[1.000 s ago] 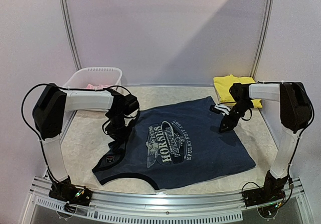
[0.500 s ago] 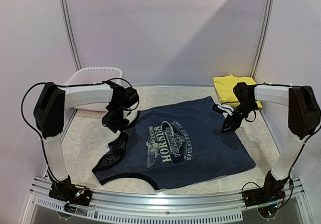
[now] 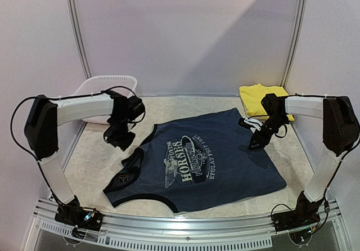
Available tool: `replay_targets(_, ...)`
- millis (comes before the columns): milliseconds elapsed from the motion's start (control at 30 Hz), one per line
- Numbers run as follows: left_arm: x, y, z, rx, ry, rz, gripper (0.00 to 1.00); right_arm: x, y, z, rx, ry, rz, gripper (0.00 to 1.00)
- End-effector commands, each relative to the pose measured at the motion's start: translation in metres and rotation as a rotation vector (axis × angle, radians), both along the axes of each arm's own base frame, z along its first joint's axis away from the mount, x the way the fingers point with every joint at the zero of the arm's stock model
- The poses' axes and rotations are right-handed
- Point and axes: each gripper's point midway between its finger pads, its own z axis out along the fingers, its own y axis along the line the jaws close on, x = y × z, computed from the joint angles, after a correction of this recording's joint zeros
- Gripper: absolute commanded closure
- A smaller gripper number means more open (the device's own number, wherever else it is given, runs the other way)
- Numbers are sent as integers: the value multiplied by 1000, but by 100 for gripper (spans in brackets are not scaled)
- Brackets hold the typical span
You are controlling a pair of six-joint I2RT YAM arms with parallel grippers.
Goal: Fold and stack the mixed laundry pile
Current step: Adjust the flattened tank top at the center of the board.
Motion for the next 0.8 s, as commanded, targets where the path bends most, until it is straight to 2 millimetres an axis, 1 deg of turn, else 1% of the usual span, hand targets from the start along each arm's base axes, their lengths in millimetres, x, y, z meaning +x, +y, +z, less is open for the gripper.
replay_targets(0, -32, -10, -26, -324, 53, 213, 61, -4, 1, -7, 10, 34, -5, 59)
replay_targets(33, -37, -14, -32, -366, 73, 234, 62, -4, 1, -7, 12, 39, -5, 59)
replay_targets(133, -47, -17, -45, -409, 94, 269, 65, -6, 2, -10, 16, 55, -4, 59)
replay_targets(267, -52, -23, -57, -468, 108, 286, 69, -8, 2, -12, 15, 57, -2, 59)
replay_targets(400, -50, -23, -66, -458, 121, 273, 66, -9, 2, -13, 16, 66, -1, 59)
replay_targets(500, -47, -26, -73, -465, 130, 269, 67, -10, 1, -14, 12, 70, -2, 59)
replay_targets(600, -42, -32, -74, -492, 126, 268, 71, -11, 1, -15, 9, 74, -3, 59)
replay_targets(667, -38, -31, -75, -482, 120, 262, 73, -12, 1, -16, 9, 77, -3, 59)
replay_targets(767, -36, -30, -78, -458, 133, 247, 83, -12, 0, -17, 6, 82, -5, 60)
